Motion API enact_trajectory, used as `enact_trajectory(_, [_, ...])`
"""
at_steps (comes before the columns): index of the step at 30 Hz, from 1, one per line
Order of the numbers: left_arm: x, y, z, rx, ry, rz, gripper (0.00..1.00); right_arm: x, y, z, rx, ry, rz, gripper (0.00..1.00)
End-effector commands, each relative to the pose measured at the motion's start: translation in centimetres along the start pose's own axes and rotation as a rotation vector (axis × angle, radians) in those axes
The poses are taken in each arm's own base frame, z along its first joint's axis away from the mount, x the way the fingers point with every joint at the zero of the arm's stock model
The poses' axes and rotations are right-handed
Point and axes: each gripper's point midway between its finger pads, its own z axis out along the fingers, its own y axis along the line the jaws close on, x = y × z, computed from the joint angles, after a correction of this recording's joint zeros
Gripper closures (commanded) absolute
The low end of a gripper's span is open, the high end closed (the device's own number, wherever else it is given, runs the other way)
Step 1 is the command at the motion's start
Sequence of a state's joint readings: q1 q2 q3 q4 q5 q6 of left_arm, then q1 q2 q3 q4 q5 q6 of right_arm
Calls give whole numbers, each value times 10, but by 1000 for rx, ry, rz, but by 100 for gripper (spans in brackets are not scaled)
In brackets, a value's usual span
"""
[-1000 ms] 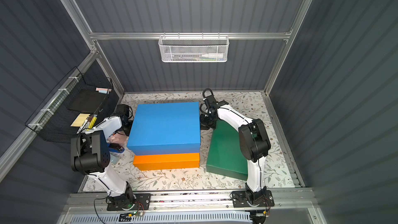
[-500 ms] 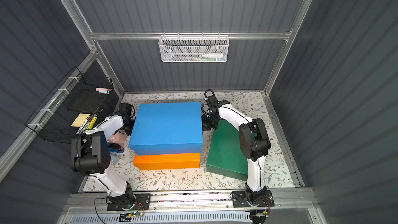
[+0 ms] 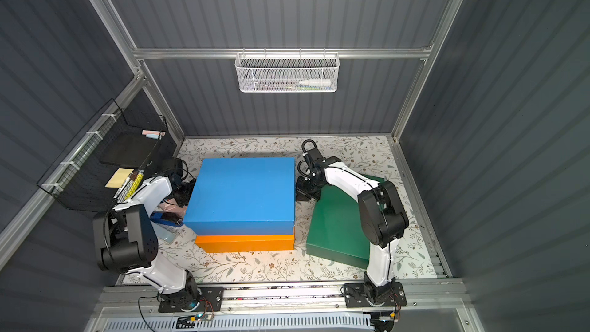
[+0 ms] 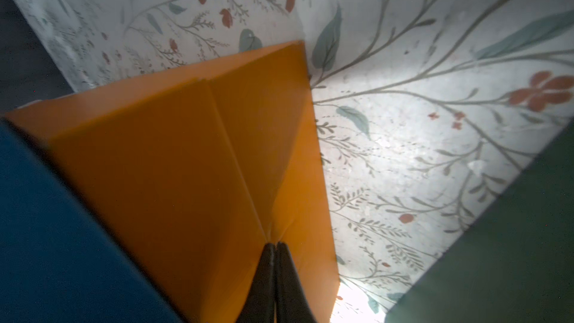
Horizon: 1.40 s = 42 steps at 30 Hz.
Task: Stack the shoeboxes
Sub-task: Adjust the shoebox, then move the shoeboxes to the center of the board.
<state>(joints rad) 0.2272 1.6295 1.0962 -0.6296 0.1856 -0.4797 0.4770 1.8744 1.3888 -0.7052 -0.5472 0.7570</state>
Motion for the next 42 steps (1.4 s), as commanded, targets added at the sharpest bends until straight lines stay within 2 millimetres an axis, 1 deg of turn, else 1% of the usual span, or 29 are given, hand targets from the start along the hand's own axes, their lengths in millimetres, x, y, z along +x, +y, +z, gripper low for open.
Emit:
enact_trajectory(1, [24, -2, 1, 43, 70, 33, 71, 8, -3, 4, -19, 39, 61, 93])
enact_trajectory(8, [44, -6, 6, 123, 127, 56, 72, 14, -3, 11, -65, 66, 112, 94])
enact_trajectory(12, [53, -11, 10, 174, 151, 66, 73, 11, 5, 9, -103, 57, 124, 94])
enact_trajectory(13, [55, -16, 10, 212, 163, 62, 73, 10, 8, 8, -111, 53, 124, 95])
enact_trajectory(16, [54, -25, 8, 258, 162, 56, 74, 6, 15, 5, -132, 44, 122, 95])
enact_trajectory(19, [48, -34, 5, 299, 142, 49, 75, 1, 21, 4, -142, 35, 117, 95])
enact_trajectory(21, [34, -40, 6, 319, 104, 42, 76, -5, 23, 5, -142, 29, 114, 95])
enact_trajectory(22, [31, -44, 7, 329, 99, 36, 76, -7, 24, 5, -144, 29, 113, 95])
enact_trajectory(26, [16, -59, 12, 364, 76, 41, 77, -24, 27, 6, -149, 8, 118, 95])
enact_trajectory(31, [6, -86, 28, 396, 89, 67, 77, -47, 30, 3, -153, -21, 122, 95])
enact_trajectory(33, [2, -99, 36, 402, 93, 82, 77, -55, 29, 4, -142, -20, 124, 95])
enact_trajectory(35, [-5, -107, 44, 400, 95, 90, 77, -63, 27, 5, -138, -25, 130, 95])
enact_trajectory(38, [-19, -112, 51, 392, 81, 95, 77, -78, 25, 2, -129, -48, 132, 95])
enact_trajectory(42, [-34, -115, 55, 364, 56, 110, 76, -93, 24, -8, -110, -87, 118, 93])
